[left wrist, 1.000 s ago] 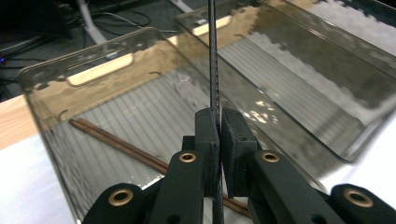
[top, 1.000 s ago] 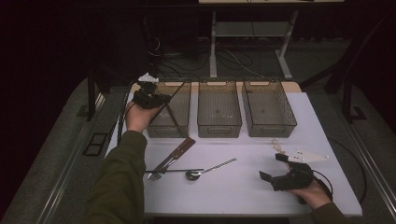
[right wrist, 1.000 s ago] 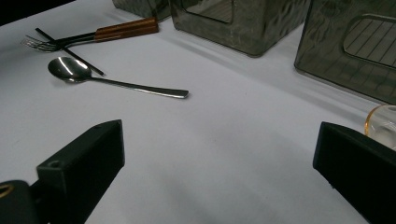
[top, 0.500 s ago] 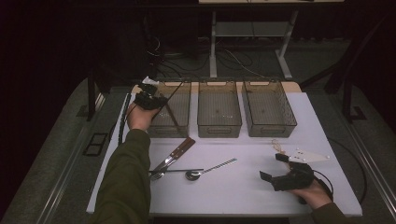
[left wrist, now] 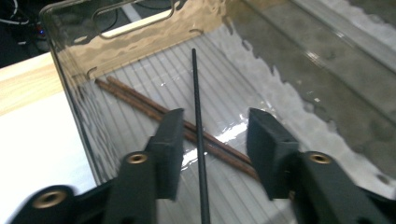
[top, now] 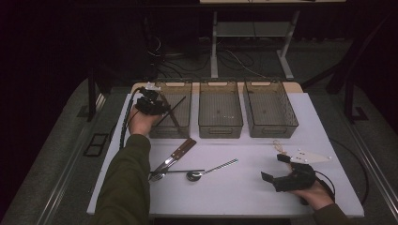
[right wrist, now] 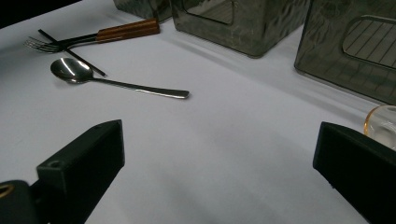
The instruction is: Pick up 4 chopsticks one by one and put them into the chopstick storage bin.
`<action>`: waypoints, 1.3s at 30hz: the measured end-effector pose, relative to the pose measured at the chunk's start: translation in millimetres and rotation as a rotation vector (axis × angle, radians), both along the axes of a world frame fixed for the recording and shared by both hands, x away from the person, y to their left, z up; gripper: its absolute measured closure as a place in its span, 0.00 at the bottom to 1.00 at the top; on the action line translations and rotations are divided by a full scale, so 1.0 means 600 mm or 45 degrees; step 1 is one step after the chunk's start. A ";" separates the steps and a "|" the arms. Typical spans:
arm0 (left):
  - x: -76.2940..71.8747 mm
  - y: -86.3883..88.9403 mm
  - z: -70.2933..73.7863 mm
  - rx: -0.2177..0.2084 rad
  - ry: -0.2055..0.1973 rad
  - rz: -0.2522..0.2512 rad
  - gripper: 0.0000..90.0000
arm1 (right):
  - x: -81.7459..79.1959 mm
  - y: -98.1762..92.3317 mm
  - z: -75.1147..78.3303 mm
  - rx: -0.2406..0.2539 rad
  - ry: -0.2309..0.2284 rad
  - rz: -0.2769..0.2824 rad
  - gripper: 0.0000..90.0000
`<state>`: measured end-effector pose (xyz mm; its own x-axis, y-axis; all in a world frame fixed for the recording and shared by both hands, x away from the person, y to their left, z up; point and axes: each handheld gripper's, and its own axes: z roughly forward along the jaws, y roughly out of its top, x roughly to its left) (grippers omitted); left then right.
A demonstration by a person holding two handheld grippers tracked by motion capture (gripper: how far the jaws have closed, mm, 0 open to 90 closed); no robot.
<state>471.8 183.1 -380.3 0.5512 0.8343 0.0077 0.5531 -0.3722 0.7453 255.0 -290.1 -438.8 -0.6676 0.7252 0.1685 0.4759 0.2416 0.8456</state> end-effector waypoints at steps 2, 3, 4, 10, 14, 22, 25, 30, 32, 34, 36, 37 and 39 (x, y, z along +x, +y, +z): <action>-0.004 -0.001 0.005 -0.021 -0.003 -0.027 0.53 | 0.000 0.000 0.000 -0.002 -0.003 0.000 0.02; -0.007 -0.002 0.009 -0.015 -0.015 -0.042 0.51 | 0.000 -0.001 0.000 -0.001 -0.005 -0.001 0.02; -0.011 -0.003 0.011 -0.018 -0.020 -0.056 0.49 | 0.001 -0.001 0.000 -0.001 -0.007 0.000 0.02; -0.033 -0.006 0.024 -0.054 -0.003 -0.129 0.42 | 0.000 -0.001 0.000 -0.004 -0.004 -0.005 0.02; -0.055 -0.003 0.029 -0.094 0.012 -0.176 0.42 | 0.000 -0.001 0.000 -0.005 -0.001 -0.009 0.02; -0.112 0.002 0.011 -0.086 0.048 -0.280 0.58 | 0.000 0.000 0.000 -0.008 -0.001 -0.010 0.02; -0.136 0.005 0.005 -0.079 0.044 -0.309 0.71 | -0.001 0.001 0.001 -0.009 0.000 -0.010 0.02; -0.174 0.012 -0.013 -0.032 0.048 -0.352 0.92 | 0.000 0.000 0.000 -0.011 0.003 -0.014 0.02; -0.188 0.017 -0.025 -0.019 0.057 -0.350 0.97 | 0.000 0.001 0.000 -0.011 0.002 -0.013 0.02; -0.197 0.022 -0.034 -0.007 0.094 -0.358 1.00 | 0.000 0.001 0.000 -0.011 0.006 -0.014 0.02; -0.207 0.029 -0.039 0.006 0.107 -0.353 1.00 | 0.000 0.002 0.000 -0.010 0.005 -0.013 0.02; -0.214 0.033 -0.041 0.005 0.111 -0.347 1.00 | 0.000 0.002 0.000 -0.011 0.002 -0.012 0.02; -0.225 0.044 -0.049 -0.003 0.121 -0.342 1.00 | 0.000 0.002 0.001 -0.008 -0.001 -0.011 0.02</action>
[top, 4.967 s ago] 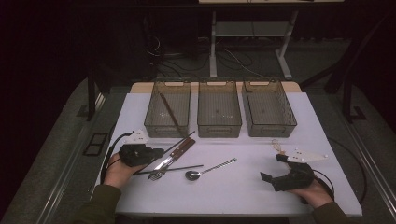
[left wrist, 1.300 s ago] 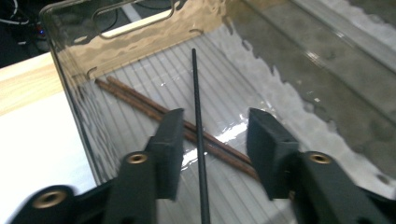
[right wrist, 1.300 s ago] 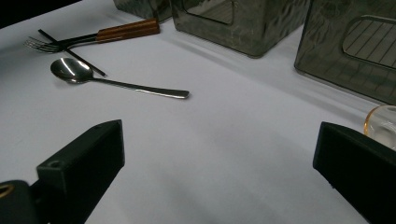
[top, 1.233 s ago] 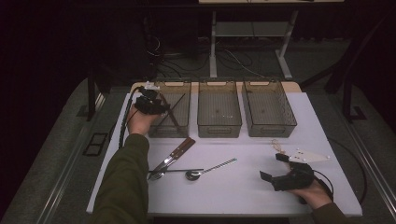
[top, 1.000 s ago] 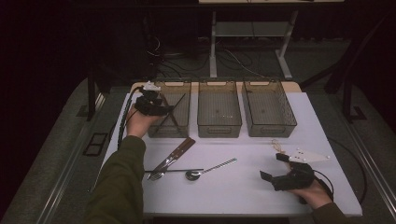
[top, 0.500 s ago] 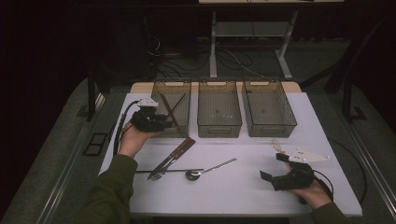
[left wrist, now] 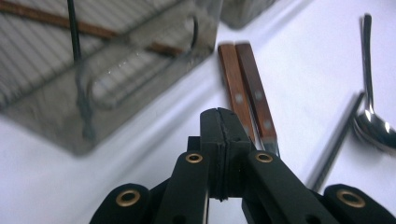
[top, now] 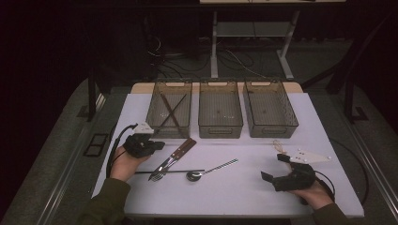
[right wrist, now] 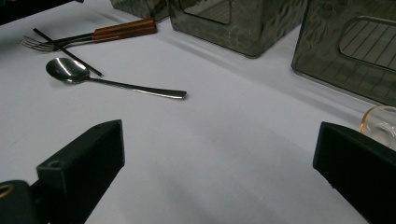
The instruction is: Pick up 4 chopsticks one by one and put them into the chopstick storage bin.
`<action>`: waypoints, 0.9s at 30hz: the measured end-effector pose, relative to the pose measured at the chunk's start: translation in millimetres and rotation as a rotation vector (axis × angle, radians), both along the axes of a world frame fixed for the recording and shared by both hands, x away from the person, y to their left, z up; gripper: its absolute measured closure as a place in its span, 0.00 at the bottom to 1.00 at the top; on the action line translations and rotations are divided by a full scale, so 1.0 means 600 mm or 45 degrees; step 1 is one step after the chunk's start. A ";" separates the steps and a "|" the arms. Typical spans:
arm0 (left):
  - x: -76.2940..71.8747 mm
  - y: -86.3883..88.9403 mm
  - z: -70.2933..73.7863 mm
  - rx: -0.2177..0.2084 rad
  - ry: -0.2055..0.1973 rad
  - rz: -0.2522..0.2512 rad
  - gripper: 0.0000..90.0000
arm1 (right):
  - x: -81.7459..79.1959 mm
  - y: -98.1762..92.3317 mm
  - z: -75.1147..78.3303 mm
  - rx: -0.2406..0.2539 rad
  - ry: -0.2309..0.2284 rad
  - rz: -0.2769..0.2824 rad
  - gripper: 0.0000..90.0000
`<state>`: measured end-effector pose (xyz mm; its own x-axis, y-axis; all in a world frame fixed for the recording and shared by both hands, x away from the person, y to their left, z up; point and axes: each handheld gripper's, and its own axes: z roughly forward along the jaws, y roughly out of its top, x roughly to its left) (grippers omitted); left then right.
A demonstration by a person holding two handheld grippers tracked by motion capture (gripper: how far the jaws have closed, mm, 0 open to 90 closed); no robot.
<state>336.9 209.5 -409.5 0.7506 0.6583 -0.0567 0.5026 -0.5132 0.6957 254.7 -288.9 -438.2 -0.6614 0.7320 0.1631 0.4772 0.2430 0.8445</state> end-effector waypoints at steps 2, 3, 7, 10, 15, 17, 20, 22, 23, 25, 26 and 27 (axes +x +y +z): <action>-0.011 0.010 -0.008 0.008 0.014 0.007 1.00 | 0.000 -0.001 0.000 -0.002 -0.001 -0.002 0.02; -0.017 0.014 -0.012 0.005 0.023 0.016 1.00 | 0.001 -0.001 0.000 -0.004 0.000 -0.003 0.02; -0.035 0.032 -0.023 0.006 0.050 0.018 1.00 | 0.000 0.000 0.000 -0.002 -0.002 0.000 0.02; -0.046 0.042 -0.029 -0.016 0.069 0.025 1.00 | 0.000 0.000 0.000 -0.006 -0.003 0.000 0.02; -0.062 0.049 -0.037 -0.007 0.085 0.022 1.00 | 0.000 0.000 0.000 -0.008 -0.002 0.000 0.02; -0.066 0.049 -0.039 0.004 0.091 0.018 1.00 | 0.001 0.000 0.000 -0.011 0.001 -0.002 0.02; -0.070 0.050 -0.042 0.021 0.093 0.013 1.00 | 0.000 0.000 0.000 -0.012 -0.002 0.001 0.02; -0.073 0.052 -0.043 0.033 0.107 0.012 1.00 | 0.000 0.001 0.000 -0.013 -0.002 0.001 0.02; -0.075 0.052 -0.044 0.027 0.105 0.011 1.00 | 0.000 0.000 0.000 -0.014 -0.003 0.001 0.02; -0.078 0.053 -0.044 0.033 0.117 0.007 1.00 | 0.000 0.000 0.000 -0.014 -0.003 0.001 0.02; -0.079 0.053 -0.045 0.032 0.115 0.004 1.00 | 0.000 0.000 0.000 -0.013 -0.003 0.000 0.02; -0.081 0.053 -0.045 0.031 0.118 0.005 1.00 | 0.000 0.000 0.000 -0.012 -0.003 0.000 0.02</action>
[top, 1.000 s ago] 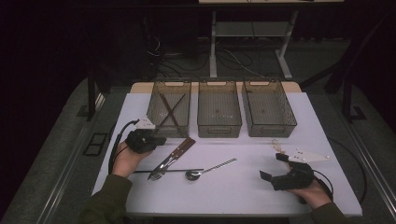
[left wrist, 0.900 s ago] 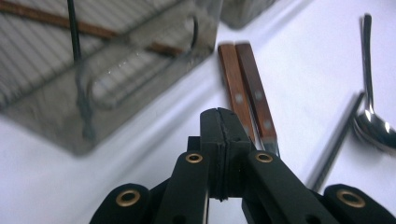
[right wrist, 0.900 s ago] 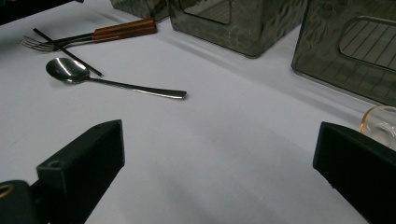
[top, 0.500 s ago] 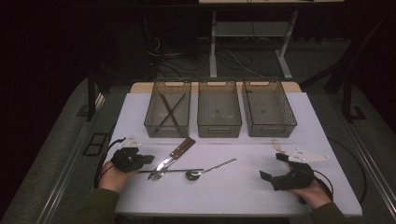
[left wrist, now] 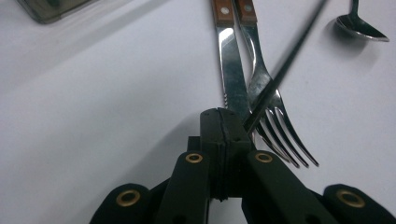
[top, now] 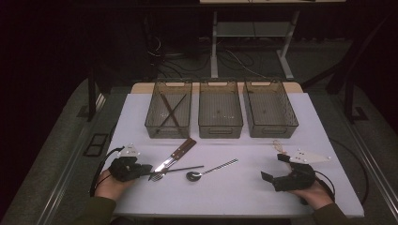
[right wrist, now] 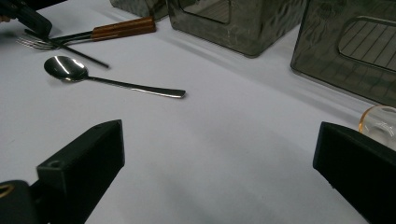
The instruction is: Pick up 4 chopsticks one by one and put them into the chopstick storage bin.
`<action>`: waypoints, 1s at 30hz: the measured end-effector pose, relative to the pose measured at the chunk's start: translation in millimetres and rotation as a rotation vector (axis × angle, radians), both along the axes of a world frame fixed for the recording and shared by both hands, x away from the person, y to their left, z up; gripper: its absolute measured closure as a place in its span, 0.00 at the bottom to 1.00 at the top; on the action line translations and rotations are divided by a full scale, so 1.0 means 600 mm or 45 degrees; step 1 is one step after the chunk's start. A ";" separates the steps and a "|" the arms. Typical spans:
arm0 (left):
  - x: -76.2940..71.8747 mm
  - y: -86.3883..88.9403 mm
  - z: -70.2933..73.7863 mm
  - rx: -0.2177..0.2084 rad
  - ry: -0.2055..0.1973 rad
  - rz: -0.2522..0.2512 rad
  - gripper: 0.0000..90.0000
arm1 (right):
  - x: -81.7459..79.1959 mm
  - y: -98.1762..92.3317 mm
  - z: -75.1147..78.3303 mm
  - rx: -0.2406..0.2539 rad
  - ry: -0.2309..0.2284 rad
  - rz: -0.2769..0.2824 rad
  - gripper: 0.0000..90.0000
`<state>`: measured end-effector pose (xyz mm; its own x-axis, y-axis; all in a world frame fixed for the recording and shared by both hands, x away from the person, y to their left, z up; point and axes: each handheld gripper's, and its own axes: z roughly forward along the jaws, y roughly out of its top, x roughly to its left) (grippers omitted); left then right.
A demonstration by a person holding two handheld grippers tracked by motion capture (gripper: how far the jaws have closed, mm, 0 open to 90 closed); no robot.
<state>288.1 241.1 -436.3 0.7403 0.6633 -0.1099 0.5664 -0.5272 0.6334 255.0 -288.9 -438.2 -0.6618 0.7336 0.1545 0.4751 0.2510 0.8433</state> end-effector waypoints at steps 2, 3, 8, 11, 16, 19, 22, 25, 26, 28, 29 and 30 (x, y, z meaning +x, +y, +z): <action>-0.003 0.001 0.000 0.001 -0.002 -0.005 1.00 | 0.000 0.000 0.000 -0.001 0.001 0.000 0.02; -0.004 0.001 0.000 0.001 -0.001 -0.003 1.00 | 0.000 0.000 0.000 -0.001 0.002 -0.001 0.02; -0.011 0.001 0.000 -0.013 0.005 -0.006 1.00 | 0.000 0.000 0.000 -0.002 0.000 0.000 0.02; -0.013 0.002 -0.001 -0.019 0.001 -0.006 1.00 | 0.000 0.000 0.000 -0.003 0.004 -0.003 0.02; -0.011 0.003 0.000 -0.030 -0.009 0.000 0.99 | 0.000 0.001 0.000 -0.005 0.002 0.002 0.02; -0.010 0.003 0.002 -0.035 -0.022 -0.002 0.95 | 0.000 0.001 -0.001 -0.005 0.005 0.000 0.02; -0.008 0.003 0.006 -0.066 -0.048 0.005 0.91 | 0.001 0.001 -0.001 -0.006 0.005 0.001 0.02; -0.006 -0.002 0.011 -0.105 -0.064 -0.009 0.88 | 0.001 0.001 -0.001 -0.007 0.006 0.001 0.02; -0.006 -0.004 0.012 -0.114 -0.066 -0.013 0.86 | 0.001 0.001 -0.001 -0.007 0.007 0.002 0.02; -0.004 -0.012 0.013 -0.139 -0.074 -0.030 0.84 | 0.001 0.001 -0.002 -0.007 0.007 0.002 0.02; -0.003 -0.016 0.014 -0.142 -0.070 -0.035 0.83 | 0.001 0.001 -0.002 -0.008 0.006 0.003 0.02; -0.001 -0.020 0.014 -0.143 -0.073 -0.051 0.83 | 0.001 0.001 -0.002 -0.008 0.007 0.004 0.02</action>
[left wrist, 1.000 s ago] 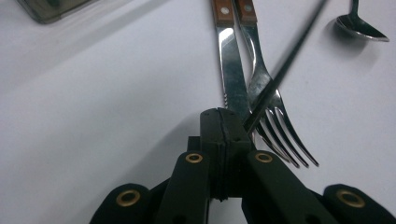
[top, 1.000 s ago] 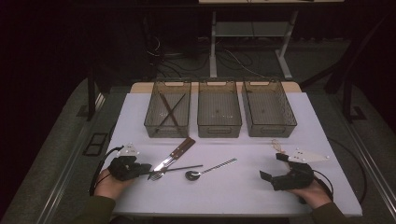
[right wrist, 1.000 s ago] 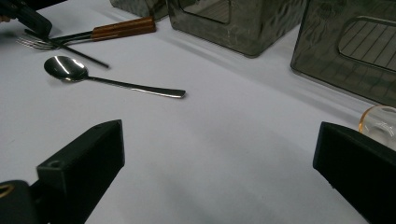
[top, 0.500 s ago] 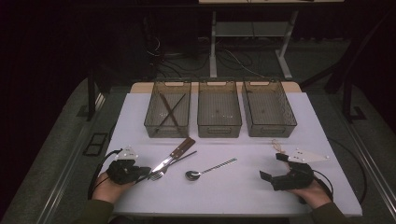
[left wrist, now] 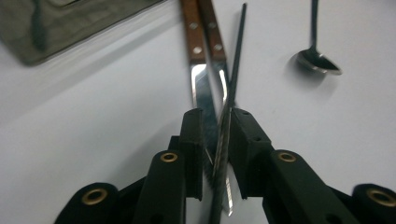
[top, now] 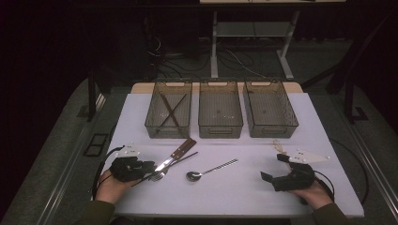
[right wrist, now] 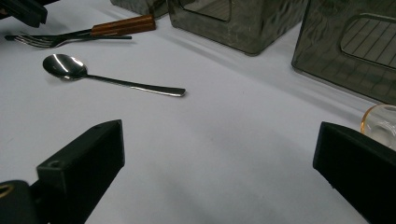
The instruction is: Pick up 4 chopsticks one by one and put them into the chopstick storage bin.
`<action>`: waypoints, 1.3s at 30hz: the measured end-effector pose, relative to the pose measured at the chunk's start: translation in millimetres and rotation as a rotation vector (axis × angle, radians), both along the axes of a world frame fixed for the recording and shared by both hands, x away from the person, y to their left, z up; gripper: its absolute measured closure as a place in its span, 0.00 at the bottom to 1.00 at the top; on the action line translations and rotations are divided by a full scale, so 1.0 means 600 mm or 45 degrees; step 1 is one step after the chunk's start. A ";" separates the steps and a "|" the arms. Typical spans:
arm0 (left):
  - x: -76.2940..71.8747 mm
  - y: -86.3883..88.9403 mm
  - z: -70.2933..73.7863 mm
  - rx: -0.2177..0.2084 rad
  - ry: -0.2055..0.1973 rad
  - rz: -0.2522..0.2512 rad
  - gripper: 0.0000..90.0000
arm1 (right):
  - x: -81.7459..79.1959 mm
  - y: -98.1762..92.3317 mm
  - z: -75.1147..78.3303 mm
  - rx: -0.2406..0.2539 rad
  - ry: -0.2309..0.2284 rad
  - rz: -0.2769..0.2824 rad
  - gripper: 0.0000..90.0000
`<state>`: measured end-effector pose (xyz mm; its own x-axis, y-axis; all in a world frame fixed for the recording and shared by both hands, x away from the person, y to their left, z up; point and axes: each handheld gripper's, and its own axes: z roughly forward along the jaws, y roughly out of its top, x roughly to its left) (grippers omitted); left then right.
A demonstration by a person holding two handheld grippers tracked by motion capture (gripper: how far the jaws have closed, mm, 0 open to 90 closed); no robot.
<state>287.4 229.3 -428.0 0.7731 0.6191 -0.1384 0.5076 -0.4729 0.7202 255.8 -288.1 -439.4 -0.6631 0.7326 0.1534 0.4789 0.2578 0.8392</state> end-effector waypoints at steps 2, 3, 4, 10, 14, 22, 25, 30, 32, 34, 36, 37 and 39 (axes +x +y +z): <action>0.003 -0.009 -0.001 0.001 0.001 -0.017 0.82 | 0.000 0.000 0.000 0.000 0.001 0.001 0.02; 0.004 -0.013 -0.003 0.000 0.001 -0.026 0.81 | 0.000 0.000 0.000 0.000 0.001 0.001 0.02; 0.005 -0.017 -0.004 0.002 0.003 -0.026 0.81 | 0.000 0.000 0.000 0.000 0.002 0.000 0.02; 0.014 -0.027 -0.013 0.013 0.015 -0.052 0.81 | 0.000 0.001 -0.001 -0.001 0.004 0.002 0.02; 0.017 -0.031 -0.019 0.017 0.028 -0.075 0.83 | 0.000 0.001 -0.001 -0.002 0.003 0.001 0.02; 0.016 -0.034 -0.025 0.051 0.028 -0.088 0.89 | 0.000 0.000 0.000 -0.001 0.002 0.001 0.02; 0.016 -0.034 -0.025 0.070 0.014 -0.101 0.91 | 0.000 0.000 0.000 -0.001 0.003 0.000 0.02; 0.016 -0.035 -0.026 0.068 0.001 -0.108 0.93 | 0.000 0.000 0.000 -0.001 0.000 0.000 0.02; 0.016 -0.035 -0.026 0.073 0.000 -0.110 0.94 | 0.000 -0.001 0.000 -0.002 -0.001 0.000 0.02; 0.017 -0.034 -0.026 0.076 -0.003 -0.115 0.95 | 0.000 -0.001 0.000 -0.002 0.000 -0.001 0.02; 0.017 -0.034 -0.026 0.079 -0.018 -0.127 0.95 | 0.000 -0.001 0.000 -0.002 -0.001 0.000 0.02; 0.015 -0.035 -0.026 0.073 -0.011 -0.120 0.95 | 0.000 0.000 0.000 -0.001 0.001 -0.001 0.02; 0.016 -0.034 -0.027 0.066 -0.005 -0.134 0.95 | 0.000 0.000 0.000 -0.001 0.004 -0.001 0.02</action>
<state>297.1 208.9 -444.1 0.8346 0.5407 -0.1049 0.4503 -0.5602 0.6953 255.7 -287.8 -439.6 -0.6621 0.7333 0.1547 0.4814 0.2580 0.8377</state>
